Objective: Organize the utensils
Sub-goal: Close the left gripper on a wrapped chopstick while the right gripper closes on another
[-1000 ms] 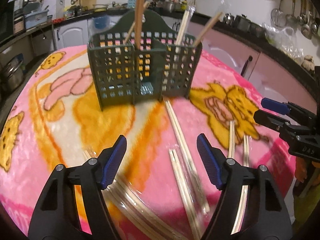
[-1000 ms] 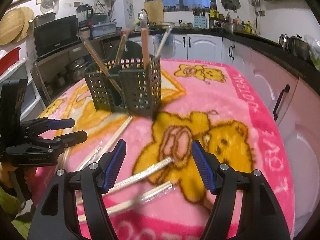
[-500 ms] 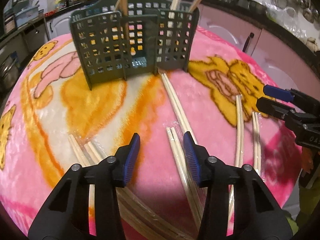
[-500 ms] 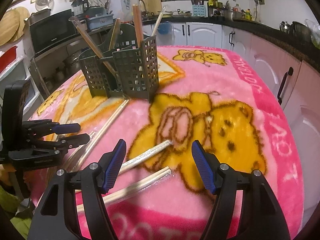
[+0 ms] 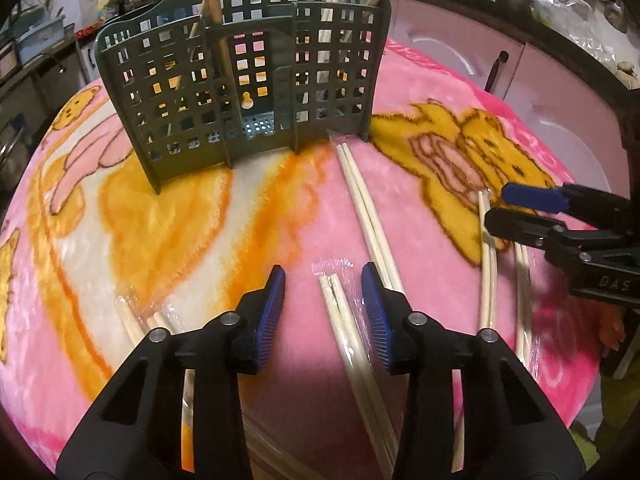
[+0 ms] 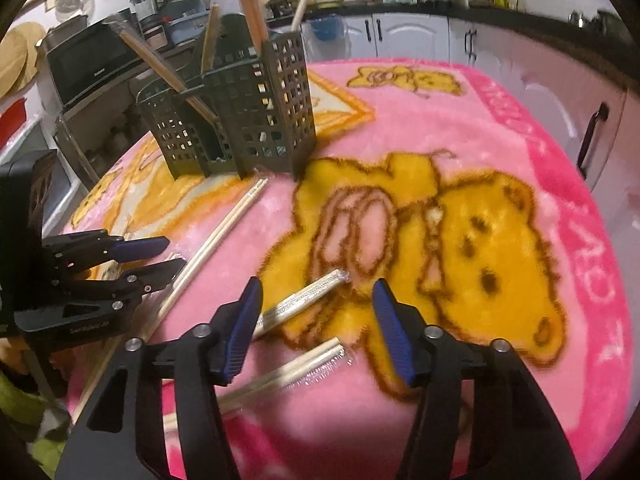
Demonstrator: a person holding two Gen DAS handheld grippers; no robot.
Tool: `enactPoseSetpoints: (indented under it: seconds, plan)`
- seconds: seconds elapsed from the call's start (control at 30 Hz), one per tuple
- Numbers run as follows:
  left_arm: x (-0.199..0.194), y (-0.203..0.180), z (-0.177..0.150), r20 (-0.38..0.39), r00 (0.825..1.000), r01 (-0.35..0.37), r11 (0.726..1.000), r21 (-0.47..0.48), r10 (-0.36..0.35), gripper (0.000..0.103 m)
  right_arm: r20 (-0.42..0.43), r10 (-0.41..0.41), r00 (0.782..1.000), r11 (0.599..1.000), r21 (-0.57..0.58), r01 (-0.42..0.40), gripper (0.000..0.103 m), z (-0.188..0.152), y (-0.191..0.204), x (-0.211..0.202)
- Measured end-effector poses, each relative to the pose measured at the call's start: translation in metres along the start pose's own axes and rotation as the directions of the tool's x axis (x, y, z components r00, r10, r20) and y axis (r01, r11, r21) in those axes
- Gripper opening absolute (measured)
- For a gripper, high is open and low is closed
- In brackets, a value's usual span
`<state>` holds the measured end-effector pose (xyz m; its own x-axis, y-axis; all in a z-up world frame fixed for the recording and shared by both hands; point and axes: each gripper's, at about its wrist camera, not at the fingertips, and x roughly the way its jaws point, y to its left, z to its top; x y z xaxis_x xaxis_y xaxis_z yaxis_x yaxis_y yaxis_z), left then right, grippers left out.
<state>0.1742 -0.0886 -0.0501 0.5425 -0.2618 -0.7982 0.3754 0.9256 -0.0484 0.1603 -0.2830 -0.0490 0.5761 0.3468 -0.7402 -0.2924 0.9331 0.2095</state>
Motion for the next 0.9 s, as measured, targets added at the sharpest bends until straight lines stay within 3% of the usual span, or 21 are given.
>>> enactPoseSetpoints:
  seconds: [0.13, 0.23, 0.43, 0.53, 0.9]
  plan:
    - [0.002, 0.000, 0.002, 0.006, 1.000, 0.010, 1.000, -0.003, -0.010, 0.029, -0.017, 0.036, 0.999, 0.998, 0.051, -0.035, 0.053, 0.003, -0.006, 0.006]
    - [0.003, -0.001, 0.003, 0.004, 1.000, 0.010, 1.000, 0.002, -0.010, 0.027, -0.026, 0.028, 0.999, 0.998, 0.065, -0.026, 0.047, 0.005, -0.006, 0.010]
    - [0.007, -0.001, 0.008, -0.006, 1.000, 0.012, 1.000, 0.004, -0.012, 0.023, -0.034, 0.033, 0.999, 0.998, 0.056, -0.031, 0.021, 0.008, -0.006, 0.015]
    - [0.008, 0.000, 0.009, -0.005, 1.000, 0.011, 1.000, 0.003, -0.011, 0.017, -0.021, 0.046, 0.999, 0.997, 0.062, -0.044, 0.014, 0.009, -0.006, 0.015]
    - [-0.004, 0.008, 0.013, 0.015, 0.999, 0.051, 0.998, -0.022, -0.050, 0.003, 0.076, 0.115, 0.990, 0.991, 0.055, -0.120, 0.009, 0.026, 0.004, -0.009]
